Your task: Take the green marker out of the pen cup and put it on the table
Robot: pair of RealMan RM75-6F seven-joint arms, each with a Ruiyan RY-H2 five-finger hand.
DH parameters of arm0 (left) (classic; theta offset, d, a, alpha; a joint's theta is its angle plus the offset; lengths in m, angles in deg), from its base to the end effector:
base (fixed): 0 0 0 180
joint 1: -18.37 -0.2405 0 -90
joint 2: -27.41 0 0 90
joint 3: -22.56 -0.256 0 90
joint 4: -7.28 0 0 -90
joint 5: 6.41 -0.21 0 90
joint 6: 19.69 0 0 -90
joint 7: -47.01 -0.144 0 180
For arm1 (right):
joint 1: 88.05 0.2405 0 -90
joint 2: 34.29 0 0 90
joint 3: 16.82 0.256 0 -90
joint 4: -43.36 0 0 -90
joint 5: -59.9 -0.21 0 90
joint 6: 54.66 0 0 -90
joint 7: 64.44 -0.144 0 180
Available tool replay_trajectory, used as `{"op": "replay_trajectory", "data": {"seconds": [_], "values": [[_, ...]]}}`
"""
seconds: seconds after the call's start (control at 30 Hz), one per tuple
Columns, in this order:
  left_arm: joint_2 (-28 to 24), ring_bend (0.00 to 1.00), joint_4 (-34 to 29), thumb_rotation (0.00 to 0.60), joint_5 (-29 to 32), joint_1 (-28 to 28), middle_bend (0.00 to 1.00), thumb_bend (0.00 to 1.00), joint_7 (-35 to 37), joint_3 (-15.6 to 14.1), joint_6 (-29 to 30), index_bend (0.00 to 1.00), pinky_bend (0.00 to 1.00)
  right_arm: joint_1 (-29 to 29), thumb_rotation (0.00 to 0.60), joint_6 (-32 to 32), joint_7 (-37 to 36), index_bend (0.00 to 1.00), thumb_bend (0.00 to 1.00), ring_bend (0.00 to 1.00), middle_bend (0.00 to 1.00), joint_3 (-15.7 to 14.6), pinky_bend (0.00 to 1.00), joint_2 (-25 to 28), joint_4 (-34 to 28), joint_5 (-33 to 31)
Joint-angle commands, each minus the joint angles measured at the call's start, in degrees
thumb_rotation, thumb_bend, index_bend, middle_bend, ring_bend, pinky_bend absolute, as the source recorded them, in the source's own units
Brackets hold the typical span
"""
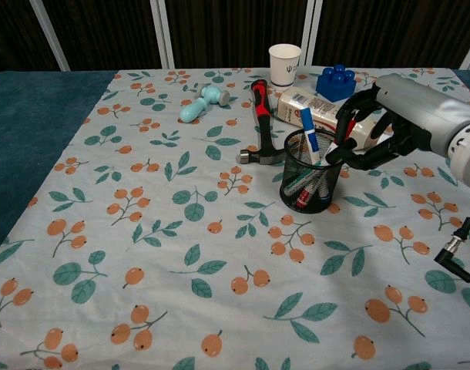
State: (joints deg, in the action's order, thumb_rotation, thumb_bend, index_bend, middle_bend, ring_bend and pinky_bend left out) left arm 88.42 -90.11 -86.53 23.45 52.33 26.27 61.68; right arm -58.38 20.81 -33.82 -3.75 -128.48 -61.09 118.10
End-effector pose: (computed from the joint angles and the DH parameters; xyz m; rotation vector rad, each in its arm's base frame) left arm -0.3122 0.1834 0.1666 -1.2815 -1.0764 -0.9301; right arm -0.1302 -0.2738 -0.0015 1.4857 -1.2058 1.0688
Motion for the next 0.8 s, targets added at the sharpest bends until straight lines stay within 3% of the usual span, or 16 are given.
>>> {"op": "replay_trajectory", "data": {"seconds": [0.03,0.8], "values": [[0.0,0.0,0.0,0.6,0.0,0.0,0.0,0.0,0.0,0.0,0.0,0.0,0.0,0.0,0.6,0.0,0.0,0.59,0.5,0.21,0.25,0.0,0.3,0.0,0.0,0.0],[-0.1,0.0,-0.2,0.6,-0.1,-0.1,0.0,0.0,0.1,0.0,0.2,0.0,0.0,-0.2,0.6,0.8,0.0,0.61,0.5,0.21,0.25,-0.6,0.3,-0.4,0.0,0.6]]}}
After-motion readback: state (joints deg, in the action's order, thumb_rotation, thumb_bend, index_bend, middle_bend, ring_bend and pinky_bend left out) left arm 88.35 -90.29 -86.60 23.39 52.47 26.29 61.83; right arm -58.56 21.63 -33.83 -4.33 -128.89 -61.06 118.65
